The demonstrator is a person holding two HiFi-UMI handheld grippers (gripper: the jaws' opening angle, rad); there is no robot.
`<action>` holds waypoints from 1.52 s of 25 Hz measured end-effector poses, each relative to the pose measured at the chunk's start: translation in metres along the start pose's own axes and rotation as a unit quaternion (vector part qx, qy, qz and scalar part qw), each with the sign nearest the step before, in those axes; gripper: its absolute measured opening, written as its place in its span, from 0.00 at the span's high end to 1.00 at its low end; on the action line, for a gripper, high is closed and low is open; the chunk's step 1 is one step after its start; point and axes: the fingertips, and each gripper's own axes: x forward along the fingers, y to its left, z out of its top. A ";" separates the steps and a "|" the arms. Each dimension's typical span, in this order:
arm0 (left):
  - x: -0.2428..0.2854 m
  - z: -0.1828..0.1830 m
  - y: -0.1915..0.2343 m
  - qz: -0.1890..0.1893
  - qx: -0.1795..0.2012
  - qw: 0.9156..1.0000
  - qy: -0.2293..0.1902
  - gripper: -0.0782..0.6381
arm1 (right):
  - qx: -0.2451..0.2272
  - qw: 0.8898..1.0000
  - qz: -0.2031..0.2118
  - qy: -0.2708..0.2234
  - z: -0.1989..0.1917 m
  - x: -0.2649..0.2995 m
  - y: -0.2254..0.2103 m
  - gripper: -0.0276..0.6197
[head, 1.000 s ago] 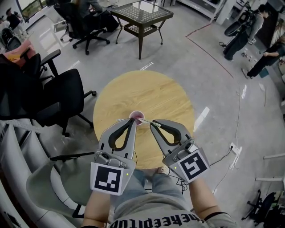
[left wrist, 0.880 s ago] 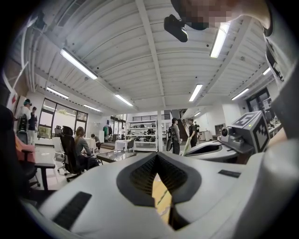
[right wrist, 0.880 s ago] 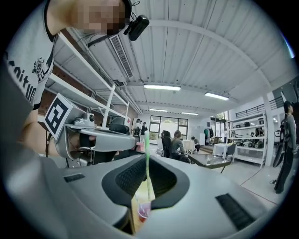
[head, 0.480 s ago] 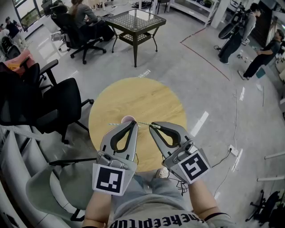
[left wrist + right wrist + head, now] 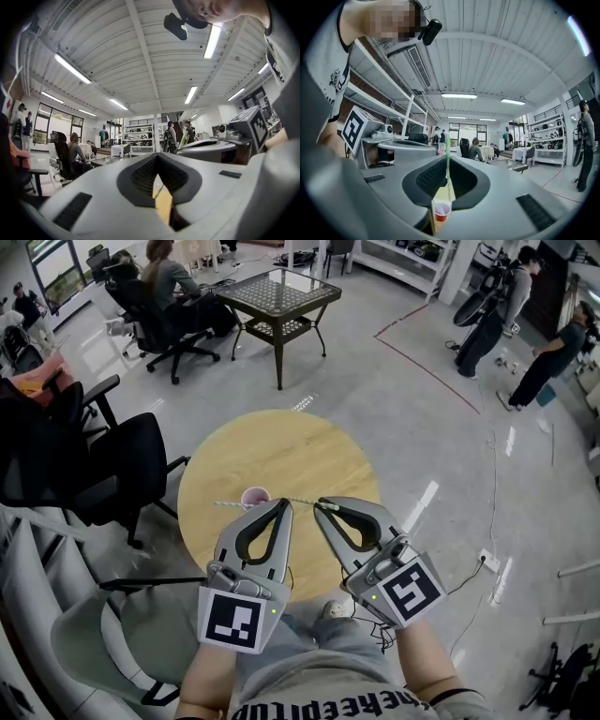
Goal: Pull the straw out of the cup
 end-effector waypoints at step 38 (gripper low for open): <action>0.021 0.010 -0.062 -0.007 0.011 1.000 -0.001 0.86 | 0.018 0.999 0.004 -0.030 0.005 -0.055 -0.031 0.89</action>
